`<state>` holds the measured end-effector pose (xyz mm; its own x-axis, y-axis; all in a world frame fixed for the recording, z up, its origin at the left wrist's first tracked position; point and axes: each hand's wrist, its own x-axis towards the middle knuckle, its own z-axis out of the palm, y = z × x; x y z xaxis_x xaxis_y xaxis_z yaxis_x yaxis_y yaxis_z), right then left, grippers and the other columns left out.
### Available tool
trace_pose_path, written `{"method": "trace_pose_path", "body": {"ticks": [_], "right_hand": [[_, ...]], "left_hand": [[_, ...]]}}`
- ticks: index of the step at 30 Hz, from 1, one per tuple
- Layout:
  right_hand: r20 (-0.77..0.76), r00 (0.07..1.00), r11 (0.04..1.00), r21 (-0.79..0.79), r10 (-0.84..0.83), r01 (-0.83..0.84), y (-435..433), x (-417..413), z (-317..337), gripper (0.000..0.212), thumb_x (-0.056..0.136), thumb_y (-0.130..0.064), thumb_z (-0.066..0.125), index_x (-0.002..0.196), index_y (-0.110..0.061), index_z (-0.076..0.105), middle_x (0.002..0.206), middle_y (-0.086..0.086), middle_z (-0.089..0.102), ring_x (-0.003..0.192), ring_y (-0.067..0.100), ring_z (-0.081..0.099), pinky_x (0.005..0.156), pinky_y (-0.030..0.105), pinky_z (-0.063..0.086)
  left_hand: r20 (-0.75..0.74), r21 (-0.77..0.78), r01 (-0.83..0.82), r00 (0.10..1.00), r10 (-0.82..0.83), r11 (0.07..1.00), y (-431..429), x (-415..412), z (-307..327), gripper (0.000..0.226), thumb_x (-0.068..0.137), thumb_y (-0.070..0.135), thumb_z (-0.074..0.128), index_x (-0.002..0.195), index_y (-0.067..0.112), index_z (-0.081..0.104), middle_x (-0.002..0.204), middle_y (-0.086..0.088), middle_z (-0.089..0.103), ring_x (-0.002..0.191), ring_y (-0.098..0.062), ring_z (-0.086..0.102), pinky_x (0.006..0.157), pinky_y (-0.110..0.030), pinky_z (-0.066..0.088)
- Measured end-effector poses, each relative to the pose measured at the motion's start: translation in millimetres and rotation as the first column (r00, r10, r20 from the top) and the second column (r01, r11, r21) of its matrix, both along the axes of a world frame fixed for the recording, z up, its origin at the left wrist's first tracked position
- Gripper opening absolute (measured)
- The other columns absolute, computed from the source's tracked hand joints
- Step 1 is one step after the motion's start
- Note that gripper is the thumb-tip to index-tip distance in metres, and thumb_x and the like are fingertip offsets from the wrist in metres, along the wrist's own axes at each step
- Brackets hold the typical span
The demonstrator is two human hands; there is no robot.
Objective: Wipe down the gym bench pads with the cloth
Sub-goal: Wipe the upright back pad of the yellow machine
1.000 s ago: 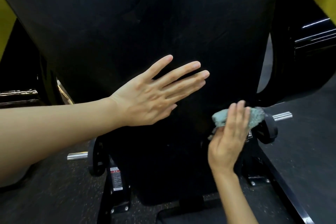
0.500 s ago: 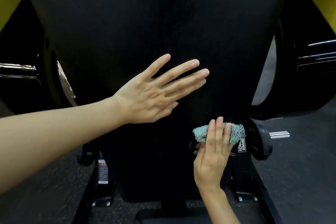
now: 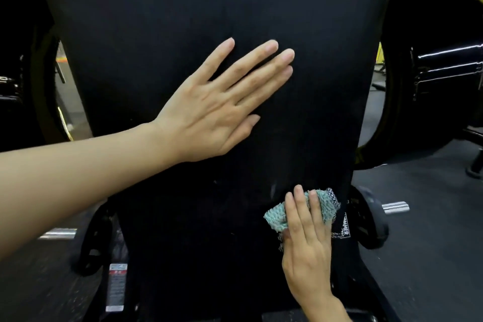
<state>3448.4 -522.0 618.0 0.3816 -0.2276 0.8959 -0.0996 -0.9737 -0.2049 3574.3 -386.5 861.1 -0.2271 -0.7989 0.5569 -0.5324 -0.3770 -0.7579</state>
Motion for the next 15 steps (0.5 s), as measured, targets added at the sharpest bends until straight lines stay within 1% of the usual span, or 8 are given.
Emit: {"method": "trace_pose_path", "body": {"ticks": [4, 7, 11, 13, 15], "right_hand": [[0.069, 0.997, 0.999, -0.030, -0.021, 0.024, 2, 4, -25, 0.069, 0.095, -0.009, 0.036, 0.158, -0.026, 0.012, 0.165, -0.014, 0.010, 0.152, 0.016, 0.012, 0.118, 0.049, 0.020], [0.133, 0.991, 0.999, -0.040, -0.020, 0.026, -2, 11, -17, 0.062, 0.099, -0.009, 0.034, 0.157, -0.022, 0.018, 0.164, -0.011, 0.013, 0.152, 0.018, 0.015, 0.117, 0.053, 0.024], [0.246, 0.969, 0.998, -0.055, 0.011, 0.003, -24, 15, 43, 0.052, 0.100, -0.008, 0.034, 0.152, -0.008, 0.028, 0.160, 0.005, 0.025, 0.151, 0.023, 0.016, 0.119, 0.054, 0.022], [0.275, 0.961, 0.998, -0.057, 0.029, -0.014, -38, 14, 83, 0.050, 0.102, -0.010, 0.031, 0.151, -0.006, 0.029, 0.160, 0.008, 0.025, 0.151, 0.022, 0.013, 0.122, 0.046, 0.018], [0.287, 0.957, 0.999, -0.021, 0.048, -0.044, -47, 15, 113, 0.049, 0.105, -0.013, 0.029, 0.153, -0.007, 0.028, 0.162, 0.007, 0.022, 0.152, 0.020, 0.008, 0.124, 0.037, 0.012]], "left_hand": [[-0.009, -0.039, 0.039, 0.999, -0.040, 0.998, 2, 2, -17, 0.063, 0.102, 0.033, 0.026, 0.158, 0.009, 0.008, 0.166, -0.007, 0.007, 0.153, -0.023, 0.006, 0.123, -0.048, 0.005], [0.000, -0.036, 0.059, 0.998, -0.060, 0.998, 5, 5, -31, 0.063, 0.103, 0.034, 0.024, 0.158, 0.008, 0.008, 0.166, -0.008, 0.006, 0.153, -0.022, 0.004, 0.123, -0.049, 0.006], [0.030, -0.025, 0.083, 0.996, -0.083, 0.996, 10, 9, -40, 0.062, 0.103, 0.035, 0.022, 0.158, 0.008, 0.010, 0.166, -0.007, 0.007, 0.153, -0.021, 0.005, 0.123, -0.049, 0.007], [0.036, -0.005, 0.098, 0.995, -0.097, 0.995, 14, 11, -42, 0.061, 0.103, 0.035, 0.022, 0.158, 0.009, 0.011, 0.166, -0.007, 0.008, 0.153, -0.021, 0.006, 0.123, -0.048, 0.007], [0.035, 0.014, 0.107, 0.994, -0.108, 0.994, 18, 13, -46, 0.061, 0.104, 0.035, 0.022, 0.158, 0.009, 0.011, 0.166, -0.006, 0.007, 0.153, -0.020, 0.005, 0.123, -0.049, 0.007]]}}
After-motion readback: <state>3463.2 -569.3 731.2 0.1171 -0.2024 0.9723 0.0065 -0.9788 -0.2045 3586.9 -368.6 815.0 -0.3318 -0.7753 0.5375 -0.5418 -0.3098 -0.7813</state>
